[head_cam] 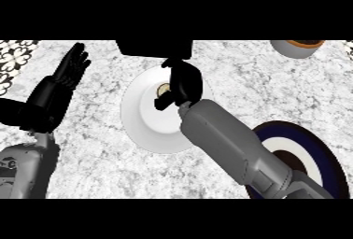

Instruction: Pick the cupcake from the plate and place it in the plate

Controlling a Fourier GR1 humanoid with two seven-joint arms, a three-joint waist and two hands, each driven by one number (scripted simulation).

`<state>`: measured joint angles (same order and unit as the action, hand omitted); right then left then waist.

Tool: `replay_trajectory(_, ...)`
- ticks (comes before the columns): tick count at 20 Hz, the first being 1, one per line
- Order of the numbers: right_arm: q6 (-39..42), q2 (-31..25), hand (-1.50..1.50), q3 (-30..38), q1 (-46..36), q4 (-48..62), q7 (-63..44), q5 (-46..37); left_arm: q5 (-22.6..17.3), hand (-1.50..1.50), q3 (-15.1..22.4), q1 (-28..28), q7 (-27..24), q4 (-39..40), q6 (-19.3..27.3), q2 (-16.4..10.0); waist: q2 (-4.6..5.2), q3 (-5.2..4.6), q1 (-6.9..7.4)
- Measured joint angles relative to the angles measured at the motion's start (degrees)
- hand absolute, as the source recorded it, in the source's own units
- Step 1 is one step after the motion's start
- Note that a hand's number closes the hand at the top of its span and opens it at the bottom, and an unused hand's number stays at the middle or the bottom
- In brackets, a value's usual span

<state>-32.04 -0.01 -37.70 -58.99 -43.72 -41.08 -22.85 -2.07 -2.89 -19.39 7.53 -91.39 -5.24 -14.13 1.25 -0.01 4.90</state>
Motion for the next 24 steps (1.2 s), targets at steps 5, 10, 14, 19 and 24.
replay_trajectory(5,-4.9,0.0,-1.5,-0.4,-0.9,1.6,6.4,8.2,0.6,0.0,0.6,-1.4,-0.2,1.2,0.3,0.8,0.23,0.02,0.57)
replay_trajectory(10,-13.4,0.0,-1.5,0.3,-0.9,2.0,13.2,13.6,0.7,0.0,0.6,-1.9,-0.2,1.5,0.1,0.8,0.22,0.05,0.76)
replay_trajectory(14,-17.1,0.0,-1.5,2.7,-0.3,0.0,19.0,19.5,0.2,0.0,-0.6,-2.0,-0.4,2.2,-0.2,0.1,0.0,0.06,-0.14)
replay_trajectory(19,-19.3,0.0,-1.5,6.7,1.6,-1.3,26.3,25.1,0.1,0.0,-1.8,0.1,-0.5,1.1,-0.4,-0.7,-0.54,0.05,-1.94)
replay_trajectory(24,-17.6,-2.2,-1.5,11.0,8.1,-6.6,32.0,27.1,0.1,0.0,-3.2,2.5,-0.6,-0.1,-0.2,-1.1,-1.07,0.04,-4.01)
